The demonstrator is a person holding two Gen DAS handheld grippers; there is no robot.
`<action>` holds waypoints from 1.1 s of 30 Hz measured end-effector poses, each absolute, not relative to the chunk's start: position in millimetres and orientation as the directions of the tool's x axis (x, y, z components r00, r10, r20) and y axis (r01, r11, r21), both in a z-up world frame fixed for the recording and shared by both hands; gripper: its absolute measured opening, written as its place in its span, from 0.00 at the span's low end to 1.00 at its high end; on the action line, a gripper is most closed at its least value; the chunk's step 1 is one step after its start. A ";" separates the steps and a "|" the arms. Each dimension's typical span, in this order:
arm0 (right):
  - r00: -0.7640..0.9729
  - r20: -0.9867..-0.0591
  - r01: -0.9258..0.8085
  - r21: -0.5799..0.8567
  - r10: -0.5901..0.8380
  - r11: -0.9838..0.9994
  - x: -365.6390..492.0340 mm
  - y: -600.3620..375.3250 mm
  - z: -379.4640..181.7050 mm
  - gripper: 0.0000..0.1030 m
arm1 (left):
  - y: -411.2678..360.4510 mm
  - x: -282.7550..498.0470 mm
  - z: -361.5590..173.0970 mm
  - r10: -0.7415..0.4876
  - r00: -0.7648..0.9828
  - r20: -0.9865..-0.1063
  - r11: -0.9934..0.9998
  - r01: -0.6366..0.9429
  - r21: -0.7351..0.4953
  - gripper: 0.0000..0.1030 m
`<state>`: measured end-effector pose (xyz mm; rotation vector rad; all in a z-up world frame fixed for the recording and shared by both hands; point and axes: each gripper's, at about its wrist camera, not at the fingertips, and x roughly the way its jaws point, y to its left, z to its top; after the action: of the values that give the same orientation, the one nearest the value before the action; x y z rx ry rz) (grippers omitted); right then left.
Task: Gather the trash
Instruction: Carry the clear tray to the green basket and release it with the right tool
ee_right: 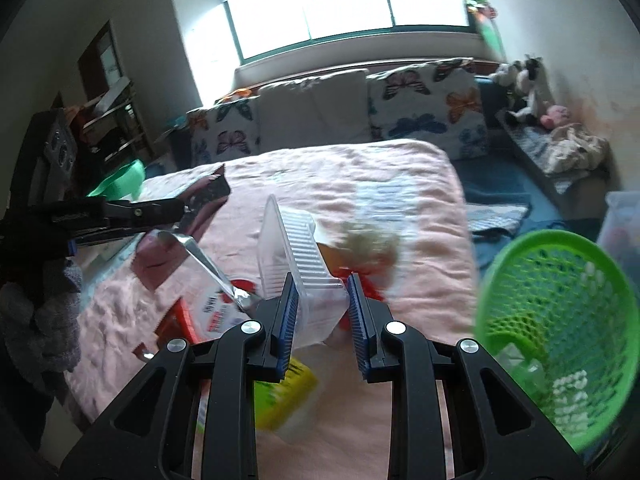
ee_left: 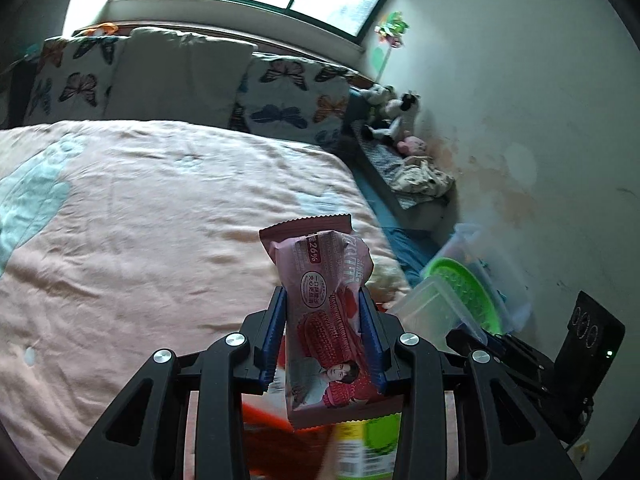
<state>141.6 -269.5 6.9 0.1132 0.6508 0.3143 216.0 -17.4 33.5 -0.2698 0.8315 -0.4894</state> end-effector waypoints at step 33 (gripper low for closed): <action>0.669 -0.653 -0.305 0.194 0.355 0.932 113.9 -313.3 -44.8 0.64 | -125.9 221.8 41.6 -0.551 0.500 -0.668 0.829 0.420 -0.369 0.34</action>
<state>113.9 -313.3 -44.8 0.0705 0.7504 0.3725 221.8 -125.9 41.6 -0.1660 0.8668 -0.5907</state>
